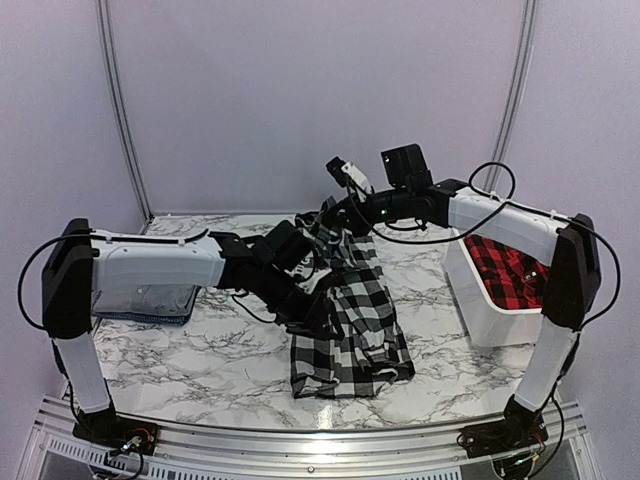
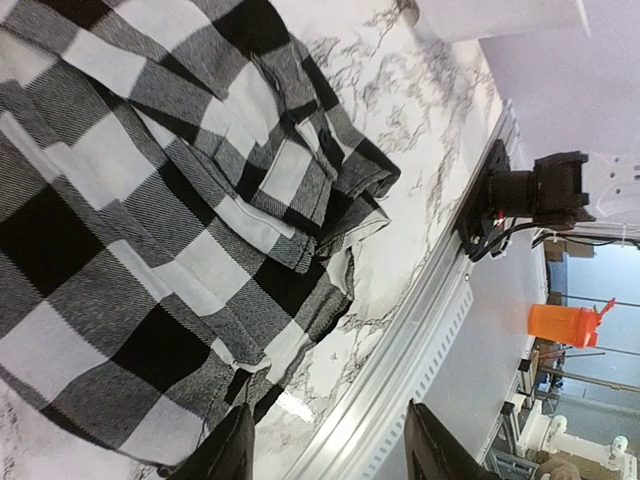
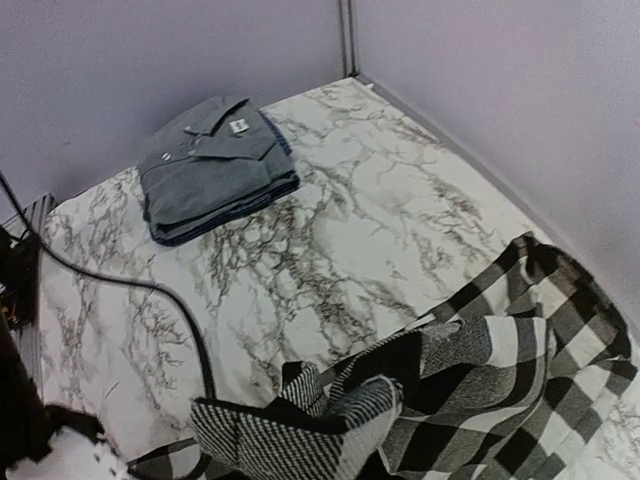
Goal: Fold and stack the long sleeve shirts
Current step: Fold the corner of the shirt at the center of the board, then fold the sleeve of the rectangle-folded shirt.
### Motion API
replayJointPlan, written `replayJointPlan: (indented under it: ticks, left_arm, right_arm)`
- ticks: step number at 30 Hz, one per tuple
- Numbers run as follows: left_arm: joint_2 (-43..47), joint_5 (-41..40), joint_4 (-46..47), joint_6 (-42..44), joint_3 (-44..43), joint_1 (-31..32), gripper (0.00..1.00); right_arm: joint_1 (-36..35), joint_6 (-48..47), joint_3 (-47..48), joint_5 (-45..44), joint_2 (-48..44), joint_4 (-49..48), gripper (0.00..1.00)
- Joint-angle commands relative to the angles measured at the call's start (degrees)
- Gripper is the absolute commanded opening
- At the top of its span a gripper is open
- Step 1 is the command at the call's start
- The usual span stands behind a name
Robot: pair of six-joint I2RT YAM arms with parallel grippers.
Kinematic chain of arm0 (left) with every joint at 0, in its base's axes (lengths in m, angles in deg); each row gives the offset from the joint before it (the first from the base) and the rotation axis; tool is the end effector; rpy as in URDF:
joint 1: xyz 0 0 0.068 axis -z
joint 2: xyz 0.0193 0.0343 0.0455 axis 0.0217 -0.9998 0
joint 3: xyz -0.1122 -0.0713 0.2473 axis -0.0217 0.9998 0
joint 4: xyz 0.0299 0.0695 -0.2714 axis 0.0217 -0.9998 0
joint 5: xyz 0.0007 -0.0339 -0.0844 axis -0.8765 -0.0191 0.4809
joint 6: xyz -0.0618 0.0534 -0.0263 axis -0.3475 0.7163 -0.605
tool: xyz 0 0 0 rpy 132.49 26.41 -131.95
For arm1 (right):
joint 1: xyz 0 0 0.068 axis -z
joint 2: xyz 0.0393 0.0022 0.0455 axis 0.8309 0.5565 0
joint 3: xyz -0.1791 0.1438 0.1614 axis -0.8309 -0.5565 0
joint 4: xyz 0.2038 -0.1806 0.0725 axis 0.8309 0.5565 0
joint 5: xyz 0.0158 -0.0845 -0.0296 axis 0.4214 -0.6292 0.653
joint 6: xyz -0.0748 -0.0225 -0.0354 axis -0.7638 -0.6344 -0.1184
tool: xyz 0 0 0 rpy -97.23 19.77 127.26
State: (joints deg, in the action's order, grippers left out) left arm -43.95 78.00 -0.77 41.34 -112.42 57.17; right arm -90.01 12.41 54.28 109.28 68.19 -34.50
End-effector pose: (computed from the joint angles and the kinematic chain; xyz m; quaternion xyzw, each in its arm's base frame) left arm 0.2253 -0.4040 0.1925 0.2937 0.8630 -0.4066 0.0604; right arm 0.3830 0.2998 0.3166 -0.4192 0.7317 0.3123 0.4375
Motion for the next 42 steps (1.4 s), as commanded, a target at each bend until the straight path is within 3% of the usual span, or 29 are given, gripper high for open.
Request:
replayJointPlan:
  ticks: [1,10,19,27,33,38,42]
  left_arm:
    - [6.35,1.85,1.56,-0.3,4.62,-5.68,0.51]
    - [8.12,-0.04,4.27,-3.44,8.68,-16.34,0.43]
    - [2.98,-0.39,6.17,-3.76,6.71,-17.9,0.43]
    - [-1.66,-2.75,8.39,-4.83,3.04,-19.33,0.43]
    - [-3.61,-6.64,9.68,-6.0,-1.27,-23.06,0.43]
    - [-6.66,-8.19,10.5,-7.34,-6.55,-26.17,0.38]
    - [-10.88,-8.74,10.86,-7.27,-11.78,-27.28,0.32]
  right_arm:
    - [-1.34,0.6,-5.15,6.13,-4.17,-0.55,0.0]
    - [-6.97,-0.55,-13.15,11.77,-6.74,3.49,0.0]
    - [-12.51,2.54,-23.18,7.73,-6.52,3.57,0.0]
    - [-13.01,6.78,-23.81,1.54,-5.28,-0.03,0.01]
    - [-9.69,8.26,-17.37,-11.53,-5.37,2.57,0.0]
    - [-2.34,13.41,-10.16,-24.45,-6.06,3.76,0.01]
    - [2.05,16.12,-5.54,-29.8,-6.15,3.24,0.03]
